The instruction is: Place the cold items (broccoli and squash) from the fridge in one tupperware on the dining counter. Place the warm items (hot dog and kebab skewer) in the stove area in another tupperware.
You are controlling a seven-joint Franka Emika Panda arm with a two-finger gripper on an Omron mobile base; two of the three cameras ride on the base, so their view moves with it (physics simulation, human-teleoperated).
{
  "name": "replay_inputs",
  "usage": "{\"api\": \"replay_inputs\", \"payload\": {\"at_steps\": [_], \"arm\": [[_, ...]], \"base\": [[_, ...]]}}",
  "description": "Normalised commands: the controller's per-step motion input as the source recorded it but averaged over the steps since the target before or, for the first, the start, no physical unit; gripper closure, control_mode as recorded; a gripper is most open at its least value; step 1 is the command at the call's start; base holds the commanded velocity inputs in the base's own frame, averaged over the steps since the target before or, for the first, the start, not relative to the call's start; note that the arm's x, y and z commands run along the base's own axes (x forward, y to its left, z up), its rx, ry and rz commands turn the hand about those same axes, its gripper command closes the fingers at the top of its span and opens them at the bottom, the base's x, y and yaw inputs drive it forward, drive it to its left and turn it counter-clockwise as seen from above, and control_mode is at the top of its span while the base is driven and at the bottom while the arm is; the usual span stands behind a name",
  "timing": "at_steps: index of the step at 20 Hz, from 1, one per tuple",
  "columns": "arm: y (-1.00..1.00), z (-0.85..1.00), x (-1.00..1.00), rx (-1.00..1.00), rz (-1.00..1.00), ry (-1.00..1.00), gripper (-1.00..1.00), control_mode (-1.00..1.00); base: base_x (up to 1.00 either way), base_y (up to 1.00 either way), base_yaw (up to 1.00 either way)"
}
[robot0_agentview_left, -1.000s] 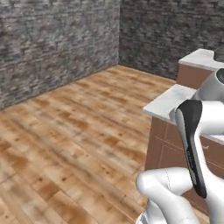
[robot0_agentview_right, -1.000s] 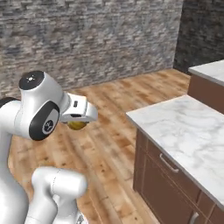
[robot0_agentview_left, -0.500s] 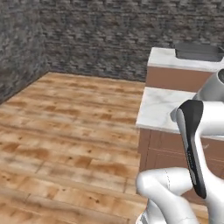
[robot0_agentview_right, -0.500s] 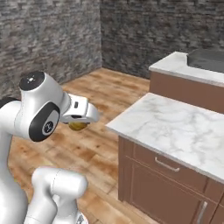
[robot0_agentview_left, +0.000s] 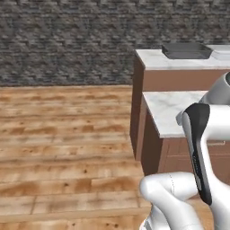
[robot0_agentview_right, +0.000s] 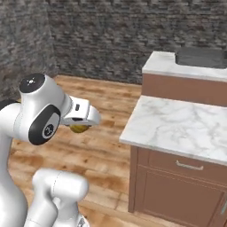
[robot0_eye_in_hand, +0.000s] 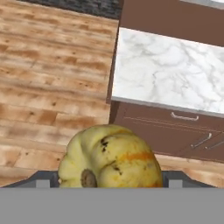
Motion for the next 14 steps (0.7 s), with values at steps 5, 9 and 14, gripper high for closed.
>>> {"api": "replay_inputs", "payload": {"at_steps": [5,9,14], "arm": [[0.00,0.00,0.00,0.00,0.00,0.00,1.00,1.00],[0.00,0.00,0.00,0.00,0.00,0.00,1.00,1.00],[0.00,0.00,0.00,0.00,0.00,0.00,1.00,1.00]], "base": [[0.60,1.00,-0.46],[0.58,1.00,-0.42],[0.58,1.00,-0.42]]}}
